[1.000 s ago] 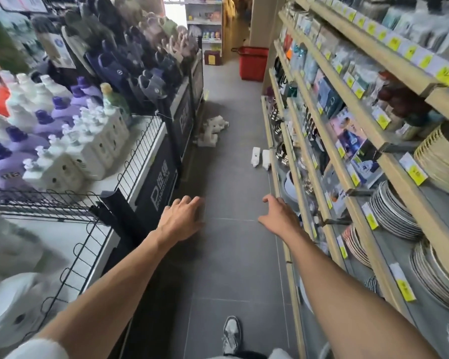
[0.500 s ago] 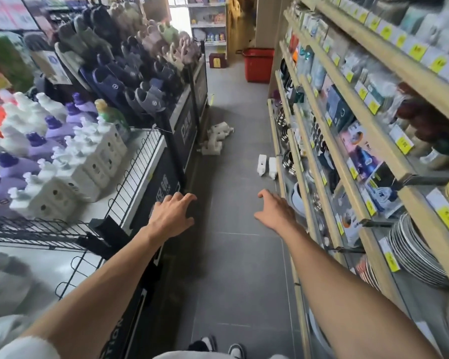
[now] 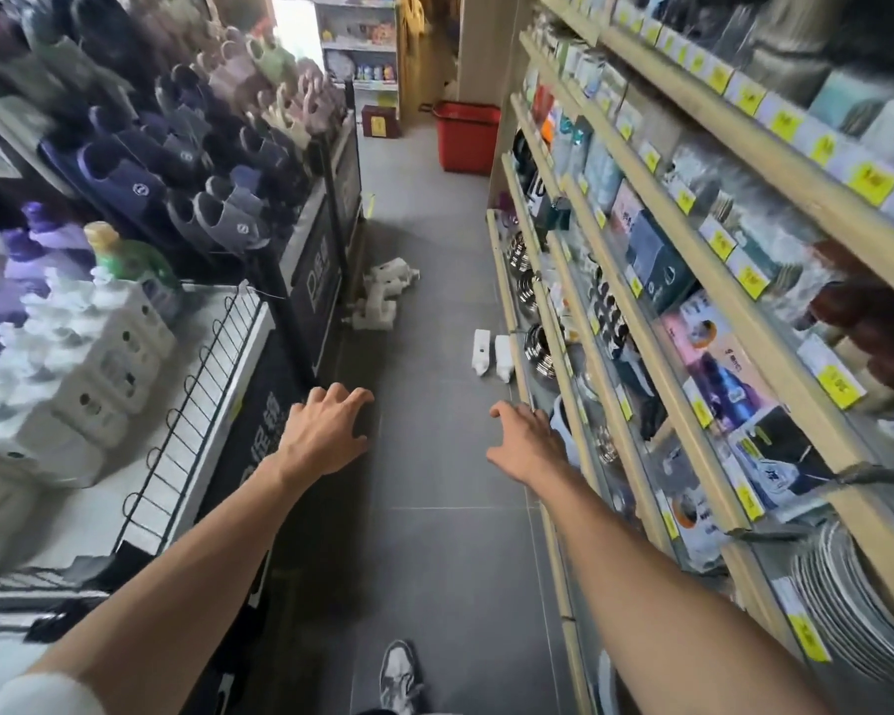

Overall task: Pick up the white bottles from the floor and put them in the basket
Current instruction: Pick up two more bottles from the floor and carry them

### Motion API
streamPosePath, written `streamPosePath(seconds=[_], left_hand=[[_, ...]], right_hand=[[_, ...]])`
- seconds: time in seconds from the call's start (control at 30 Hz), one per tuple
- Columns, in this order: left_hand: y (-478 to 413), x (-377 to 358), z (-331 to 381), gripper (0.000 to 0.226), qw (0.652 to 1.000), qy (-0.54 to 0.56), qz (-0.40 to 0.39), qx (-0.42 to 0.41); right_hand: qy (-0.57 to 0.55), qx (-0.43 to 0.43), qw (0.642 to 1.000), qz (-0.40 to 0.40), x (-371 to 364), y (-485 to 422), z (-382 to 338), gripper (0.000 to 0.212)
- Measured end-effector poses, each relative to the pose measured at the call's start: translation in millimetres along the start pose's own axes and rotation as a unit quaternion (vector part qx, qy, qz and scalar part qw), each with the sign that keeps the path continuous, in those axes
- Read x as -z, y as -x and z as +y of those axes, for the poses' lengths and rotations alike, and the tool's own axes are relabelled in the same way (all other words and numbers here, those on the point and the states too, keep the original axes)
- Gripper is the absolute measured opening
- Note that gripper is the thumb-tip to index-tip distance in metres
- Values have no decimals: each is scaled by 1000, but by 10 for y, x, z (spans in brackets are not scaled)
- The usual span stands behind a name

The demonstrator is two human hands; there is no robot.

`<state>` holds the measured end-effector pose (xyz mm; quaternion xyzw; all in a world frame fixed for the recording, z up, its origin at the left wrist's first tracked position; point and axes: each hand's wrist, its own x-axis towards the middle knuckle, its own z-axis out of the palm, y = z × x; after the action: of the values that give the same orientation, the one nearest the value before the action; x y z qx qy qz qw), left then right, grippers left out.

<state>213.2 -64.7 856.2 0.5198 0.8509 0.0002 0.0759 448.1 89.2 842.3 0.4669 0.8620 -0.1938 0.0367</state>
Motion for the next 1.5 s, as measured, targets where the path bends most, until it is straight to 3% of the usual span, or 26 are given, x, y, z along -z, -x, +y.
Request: streamPosePath(seconds=[0.4, 0.7, 1.07, 1.37, 1.5], left_hand=[[-1473, 80, -403, 64, 997, 24, -52, -42], [-2338, 111, -609, 68, 996, 46, -78, 12], [-3453, 283, -549, 65, 995, 57, -61, 49], [-4154, 37, -762, 58, 979, 82, -185, 17], [-4537, 36, -1021, 60, 982, 96, -165, 8]], right_hand=[[12, -33, 999, -3, 167, -1309, -231, 53], [17, -13, 1000, -8, 345, -2461, -193, 33], [-12, 7, 999, -43, 626, -3657, -57, 53], [-16, 14, 997, -73, 541, -4383, -159, 56], [10, -1, 997, -80, 550, -4680, -248, 55]])
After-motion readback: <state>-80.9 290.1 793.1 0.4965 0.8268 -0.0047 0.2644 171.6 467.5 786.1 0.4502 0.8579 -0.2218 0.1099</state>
